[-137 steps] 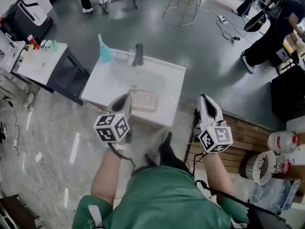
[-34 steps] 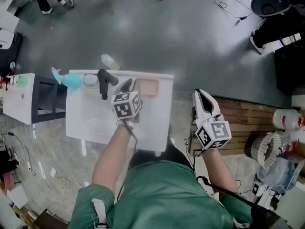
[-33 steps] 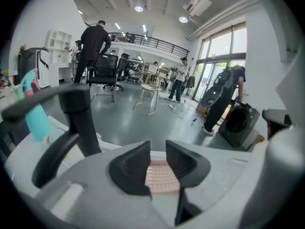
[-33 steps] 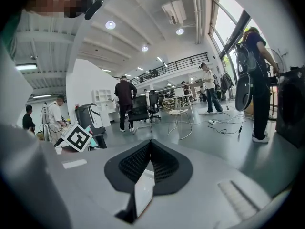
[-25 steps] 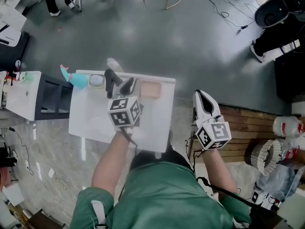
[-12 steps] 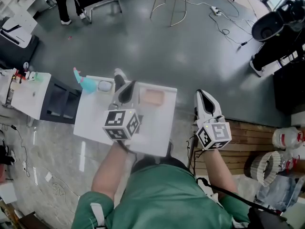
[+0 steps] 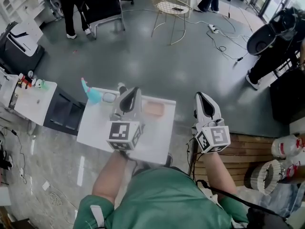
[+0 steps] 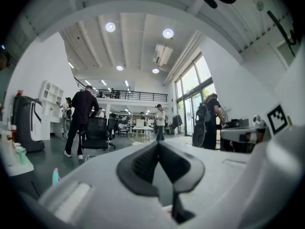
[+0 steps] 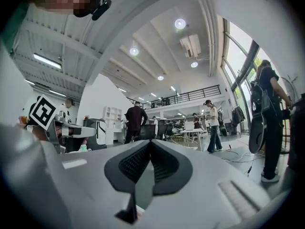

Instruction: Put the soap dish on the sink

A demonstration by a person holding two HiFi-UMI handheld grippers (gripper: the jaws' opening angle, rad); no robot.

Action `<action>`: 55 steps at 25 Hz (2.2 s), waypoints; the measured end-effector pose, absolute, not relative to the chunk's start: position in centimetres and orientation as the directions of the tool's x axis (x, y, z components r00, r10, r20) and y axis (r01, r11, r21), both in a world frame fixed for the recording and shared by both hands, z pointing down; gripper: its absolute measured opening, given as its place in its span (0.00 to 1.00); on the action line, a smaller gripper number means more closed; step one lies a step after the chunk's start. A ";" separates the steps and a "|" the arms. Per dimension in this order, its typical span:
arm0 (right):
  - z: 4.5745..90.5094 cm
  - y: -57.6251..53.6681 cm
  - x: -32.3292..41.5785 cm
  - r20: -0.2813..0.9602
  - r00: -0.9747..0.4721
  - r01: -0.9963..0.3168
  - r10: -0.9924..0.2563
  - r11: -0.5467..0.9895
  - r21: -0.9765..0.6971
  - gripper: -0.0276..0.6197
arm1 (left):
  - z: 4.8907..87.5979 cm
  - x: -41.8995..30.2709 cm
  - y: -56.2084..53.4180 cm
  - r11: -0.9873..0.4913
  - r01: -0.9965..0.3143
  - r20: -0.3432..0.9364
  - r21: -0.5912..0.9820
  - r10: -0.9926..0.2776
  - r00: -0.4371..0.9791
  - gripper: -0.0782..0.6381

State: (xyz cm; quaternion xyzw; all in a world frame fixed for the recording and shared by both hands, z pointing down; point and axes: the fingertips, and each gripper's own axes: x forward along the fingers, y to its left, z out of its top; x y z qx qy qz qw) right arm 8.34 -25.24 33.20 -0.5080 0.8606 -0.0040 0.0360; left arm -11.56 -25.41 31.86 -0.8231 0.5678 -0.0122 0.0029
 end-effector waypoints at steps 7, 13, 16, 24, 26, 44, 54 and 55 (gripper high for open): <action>30.5 -24.6 7.9 -0.108 -0.483 -0.873 -0.869 0.488 -0.023 0.05 | 29.1 -11.3 -23.9 -0.365 -0.928 -0.038 -0.075 -0.929 0.368 0.10; 28.9 -24.2 8.2 -0.139 -0.484 -0.872 -0.864 0.489 -0.005 0.05 | 27.4 -11.2 -23.4 -0.348 -0.932 -0.082 -0.100 -0.931 0.356 0.11; 28.6 -24.3 8.1 -0.146 -0.487 -0.871 -0.861 0.492 0.002 0.05 | 27.3 -11.4 -23.4 -0.344 -0.934 -0.084 -0.096 -0.932 0.352 0.11; 28.2 -24.8 7.3 -0.145 -0.494 -0.866 -0.857 0.499 -0.002 0.05 | 26.6 -11.9 -23.7 -0.340 -0.935 -0.095 -0.102 -0.932 0.350 0.11; 28.4 -24.9 7.3 -0.143 -0.494 -0.866 -0.857 0.500 -0.003 0.05 | 26.6 -11.9 -23.8 -0.343 -0.933 -0.091 -0.108 -0.931 0.353 0.11; 28.5 -25.6 7.0 -0.150 -0.505 -0.860 -0.850 0.510 0.006 0.05 | 27.1 -11.9 -24.7 -0.351 -0.930 -0.092 -0.106 -0.928 0.361 0.11; 28.9 -26.2 7.0 -0.143 -0.508 -0.859 -0.849 0.513 0.005 0.05 | 28.1 -11.9 -25.3 -0.349 -0.932 -0.071 -0.098 -0.932 0.356 0.11; 29.0 -26.2 7.0 -0.144 -0.509 -0.858 -0.849 0.514 0.005 0.05 | 28.1 -11.9 -25.3 -0.350 -0.931 -0.070 -0.100 -0.931 0.358 0.11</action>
